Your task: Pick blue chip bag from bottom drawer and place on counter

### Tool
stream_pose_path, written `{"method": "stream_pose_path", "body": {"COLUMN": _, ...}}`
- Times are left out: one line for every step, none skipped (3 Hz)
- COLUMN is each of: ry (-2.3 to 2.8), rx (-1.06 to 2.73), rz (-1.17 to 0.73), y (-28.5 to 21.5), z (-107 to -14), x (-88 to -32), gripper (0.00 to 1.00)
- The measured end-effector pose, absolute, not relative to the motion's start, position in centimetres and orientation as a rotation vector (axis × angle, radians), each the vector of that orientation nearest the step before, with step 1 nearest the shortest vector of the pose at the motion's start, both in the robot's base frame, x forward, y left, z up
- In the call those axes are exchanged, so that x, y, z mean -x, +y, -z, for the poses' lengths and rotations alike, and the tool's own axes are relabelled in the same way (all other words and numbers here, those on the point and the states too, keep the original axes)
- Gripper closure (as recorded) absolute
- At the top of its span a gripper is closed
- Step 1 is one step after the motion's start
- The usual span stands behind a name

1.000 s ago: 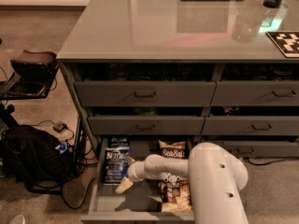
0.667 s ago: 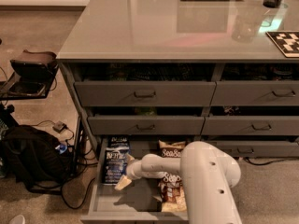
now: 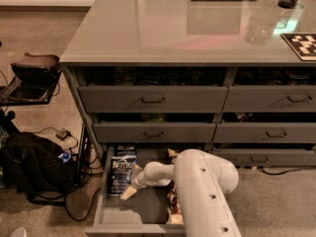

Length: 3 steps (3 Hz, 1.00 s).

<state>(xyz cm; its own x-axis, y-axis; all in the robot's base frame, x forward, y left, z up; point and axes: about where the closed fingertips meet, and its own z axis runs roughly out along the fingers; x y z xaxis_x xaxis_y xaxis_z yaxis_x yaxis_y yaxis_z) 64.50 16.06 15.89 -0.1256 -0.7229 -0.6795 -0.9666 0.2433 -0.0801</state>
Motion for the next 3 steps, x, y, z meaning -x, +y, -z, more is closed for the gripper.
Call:
{"method": "stream_pose_path", "body": {"ry": 1.928, "rx": 1.514, "rz": -0.544, "y": 16.0, "z": -15.0, "x": -64.2, "gripper": 0.00}}
{"method": "stream_pose_path", "body": {"ry": 1.939, "rx": 1.448, "rz": -0.575, "y": 15.9, "z": -13.5, "x": -64.5, "gripper": 0.00}}
{"method": "stream_pose_path", "body": {"ry": 1.939, "rx": 1.363, "rz": -0.575, "y": 16.0, "z": -12.4, "x": -65.5, "gripper": 0.00}}
